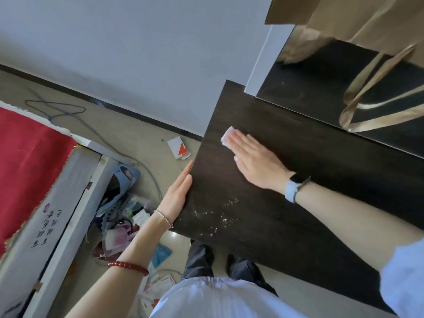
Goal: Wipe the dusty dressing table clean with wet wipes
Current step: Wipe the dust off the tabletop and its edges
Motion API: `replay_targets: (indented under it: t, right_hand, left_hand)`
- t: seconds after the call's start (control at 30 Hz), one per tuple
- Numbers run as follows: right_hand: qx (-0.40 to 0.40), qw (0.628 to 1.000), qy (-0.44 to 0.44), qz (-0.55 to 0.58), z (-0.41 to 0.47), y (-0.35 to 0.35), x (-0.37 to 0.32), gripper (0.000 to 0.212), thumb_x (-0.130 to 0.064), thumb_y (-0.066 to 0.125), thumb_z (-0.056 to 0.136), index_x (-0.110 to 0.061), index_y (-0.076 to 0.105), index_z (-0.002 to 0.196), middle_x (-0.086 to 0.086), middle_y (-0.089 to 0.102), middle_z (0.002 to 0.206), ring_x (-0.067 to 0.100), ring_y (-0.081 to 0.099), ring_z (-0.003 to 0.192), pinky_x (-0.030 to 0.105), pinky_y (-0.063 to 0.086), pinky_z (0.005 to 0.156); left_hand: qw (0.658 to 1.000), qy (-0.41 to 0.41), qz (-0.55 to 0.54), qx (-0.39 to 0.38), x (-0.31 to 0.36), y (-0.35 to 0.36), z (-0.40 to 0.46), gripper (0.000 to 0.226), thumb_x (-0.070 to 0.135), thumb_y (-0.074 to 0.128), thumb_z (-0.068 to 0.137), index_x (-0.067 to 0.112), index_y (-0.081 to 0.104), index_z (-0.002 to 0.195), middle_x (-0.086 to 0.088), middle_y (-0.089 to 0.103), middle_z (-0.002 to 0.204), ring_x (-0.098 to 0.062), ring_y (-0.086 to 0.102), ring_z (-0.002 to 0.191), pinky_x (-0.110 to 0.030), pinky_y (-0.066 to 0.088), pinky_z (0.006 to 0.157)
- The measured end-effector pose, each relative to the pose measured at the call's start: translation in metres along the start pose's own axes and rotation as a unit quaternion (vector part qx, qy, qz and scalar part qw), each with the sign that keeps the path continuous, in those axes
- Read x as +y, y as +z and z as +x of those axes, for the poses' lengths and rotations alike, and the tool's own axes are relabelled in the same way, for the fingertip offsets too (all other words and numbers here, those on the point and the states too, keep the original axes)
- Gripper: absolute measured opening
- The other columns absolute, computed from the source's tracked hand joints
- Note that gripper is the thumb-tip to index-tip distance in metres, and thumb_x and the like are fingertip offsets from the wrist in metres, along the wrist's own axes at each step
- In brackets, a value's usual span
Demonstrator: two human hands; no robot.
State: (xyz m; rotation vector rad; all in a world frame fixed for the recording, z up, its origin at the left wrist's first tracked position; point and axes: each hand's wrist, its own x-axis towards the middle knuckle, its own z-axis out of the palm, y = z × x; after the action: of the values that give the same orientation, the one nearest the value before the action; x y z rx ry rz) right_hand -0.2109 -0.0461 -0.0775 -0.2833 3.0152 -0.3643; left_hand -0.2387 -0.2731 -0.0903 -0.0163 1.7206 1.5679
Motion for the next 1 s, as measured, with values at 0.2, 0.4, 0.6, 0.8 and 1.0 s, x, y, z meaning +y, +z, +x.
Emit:
replay_targets:
  t: [0.2, 0.4, 0.6, 0.8, 1.0]
  right_hand:
    - [0.073, 0.972, 0.215, 0.064, 0.043, -0.009, 0.014, 0.046, -0.009, 0.027, 0.091, -0.005, 0.033, 0.137, 0.016, 0.027, 0.149, 0.029, 0.019, 0.14, 0.041, 0.017, 0.112]
    - [-0.023, 0.994, -0.055, 0.089, -0.063, 0.027, -0.103, 0.051, -0.017, 0.035, 0.089, -0.004, 0.035, 0.139, 0.013, 0.032, 0.147, 0.023, 0.023, 0.139, 0.036, 0.015, 0.115]
    - [-0.033, 0.998, 0.023, 0.042, -0.022, 0.013, -0.087, 0.052, -0.022, 0.023, 0.094, -0.008, 0.021, 0.144, 0.009, 0.017, 0.154, 0.019, 0.011, 0.142, 0.039, 0.016, 0.117]
    - [0.005, 0.999, -0.038, 0.029, -0.041, 0.043, -0.148, 0.05, -0.019, 0.031, 0.089, -0.003, 0.038, 0.137, 0.014, 0.037, 0.145, 0.027, 0.028, 0.137, 0.043, 0.022, 0.114]
    - [-0.025, 0.999, -0.027, -0.001, -0.134, 0.036, -0.112, 0.052, -0.018, 0.035, 0.088, -0.009, 0.032, 0.14, 0.006, 0.033, 0.147, 0.02, 0.028, 0.138, 0.037, 0.018, 0.113]
  left_hand:
    - [0.996, 0.031, 0.079, -0.038, -0.008, -0.003, -0.001, 0.045, 0.033, 0.027, 0.099, 0.034, 0.016, 0.142, 0.015, 0.022, 0.149, -0.003, 0.023, 0.137, -0.036, 0.017, 0.117]
    - [0.997, -0.04, 0.053, -0.049, 0.012, -0.015, -0.006, 0.045, 0.042, 0.017, 0.097, 0.03, 0.037, 0.137, 0.007, 0.04, 0.143, -0.011, 0.036, 0.132, -0.035, 0.025, 0.112]
    - [0.919, 0.142, 0.337, 0.146, 0.011, -0.039, -0.039, 0.062, 0.055, 0.026, 0.082, 0.021, 0.047, 0.13, -0.002, 0.046, 0.136, -0.016, 0.039, 0.126, -0.035, 0.03, 0.106]
    - [0.908, 0.138, 0.353, 0.18, -0.003, -0.048, -0.057, 0.051, 0.039, 0.037, 0.087, 0.017, 0.043, 0.133, -0.006, 0.044, 0.136, -0.021, 0.044, 0.122, -0.046, 0.041, 0.101]
    - [0.91, 0.133, 0.379, 0.098, -0.007, -0.005, -0.063, 0.048, 0.022, 0.04, 0.096, 0.013, 0.027, 0.141, -0.006, 0.029, 0.149, -0.02, 0.029, 0.136, -0.025, 0.022, 0.108]
